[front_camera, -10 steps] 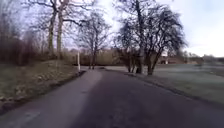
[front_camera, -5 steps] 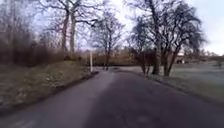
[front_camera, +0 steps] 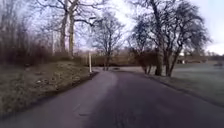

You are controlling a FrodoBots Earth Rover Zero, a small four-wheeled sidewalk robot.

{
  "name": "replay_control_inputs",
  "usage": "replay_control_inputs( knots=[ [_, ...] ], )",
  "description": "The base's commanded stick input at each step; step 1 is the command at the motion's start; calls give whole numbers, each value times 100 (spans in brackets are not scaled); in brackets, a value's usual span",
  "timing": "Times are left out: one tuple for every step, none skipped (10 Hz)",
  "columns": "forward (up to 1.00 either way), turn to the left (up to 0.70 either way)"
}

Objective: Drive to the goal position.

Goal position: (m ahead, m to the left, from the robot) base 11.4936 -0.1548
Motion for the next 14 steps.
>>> replay_control_inputs(
  knots=[
    [100,0],
    [100,0],
    [100,0],
    [100,0],
    [100,0],
    [100,0],
    [100,0],
    [100,0],
    [100,0],
    [100,0],
    [100,0],
    [100,0],
    [100,0],
    [100,0]
  ],
)
